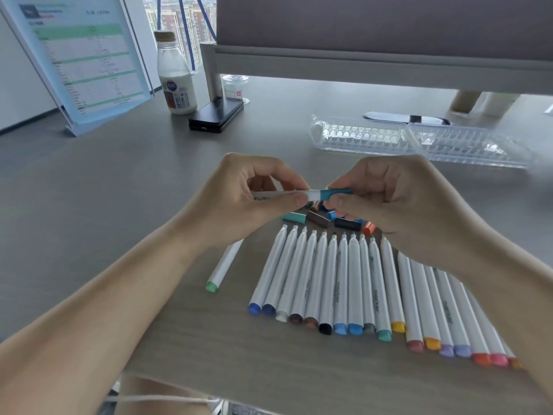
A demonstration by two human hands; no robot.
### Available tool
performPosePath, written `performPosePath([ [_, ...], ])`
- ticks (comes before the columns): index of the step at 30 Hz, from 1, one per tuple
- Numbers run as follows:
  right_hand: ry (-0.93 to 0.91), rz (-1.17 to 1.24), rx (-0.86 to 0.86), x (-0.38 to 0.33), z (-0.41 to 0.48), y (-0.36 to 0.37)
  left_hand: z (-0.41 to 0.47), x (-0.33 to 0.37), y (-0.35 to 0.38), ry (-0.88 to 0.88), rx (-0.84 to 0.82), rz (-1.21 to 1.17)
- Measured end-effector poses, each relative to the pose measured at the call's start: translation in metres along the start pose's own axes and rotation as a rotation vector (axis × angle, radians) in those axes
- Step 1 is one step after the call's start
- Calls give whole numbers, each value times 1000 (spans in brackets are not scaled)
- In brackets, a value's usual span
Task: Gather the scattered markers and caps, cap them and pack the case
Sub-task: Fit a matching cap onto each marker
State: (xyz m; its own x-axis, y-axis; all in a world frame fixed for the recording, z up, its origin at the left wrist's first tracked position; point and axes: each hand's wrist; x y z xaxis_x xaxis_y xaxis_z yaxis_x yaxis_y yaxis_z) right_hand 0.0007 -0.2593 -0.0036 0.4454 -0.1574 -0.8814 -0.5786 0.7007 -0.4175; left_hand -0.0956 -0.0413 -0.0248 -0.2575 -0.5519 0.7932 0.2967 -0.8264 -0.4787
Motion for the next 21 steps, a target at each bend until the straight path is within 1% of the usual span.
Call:
performPosePath([
  [2,-10,26,12,-1,1,0,2,0,1,14,11,-10],
  [9,-22,4,15,-2,4,1,3,1,2,17,43,-9],
  [12,-54,45,75,-5,5,-1,3,6,1,4,32,-1],
  [15,-18,94,155,-6,6,-5,3,10,-4,-44,12,162],
  [19,58,-28,189,2,8,-11,5,18,-21,-125,75,491],
  [21,90,-83,194,3,9,-12,4,26,-28,-195,46,638],
])
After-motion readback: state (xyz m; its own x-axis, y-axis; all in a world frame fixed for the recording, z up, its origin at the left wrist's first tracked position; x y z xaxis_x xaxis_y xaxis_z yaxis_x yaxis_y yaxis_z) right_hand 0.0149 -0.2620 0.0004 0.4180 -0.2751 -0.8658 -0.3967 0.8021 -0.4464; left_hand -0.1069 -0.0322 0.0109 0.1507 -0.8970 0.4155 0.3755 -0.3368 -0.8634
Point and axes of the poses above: each hand's wrist, its own z-axis towards the middle knuckle, its own y-axis out of the palm, x = y × z, and after that the axes turned 3 degrees about z, right-handed
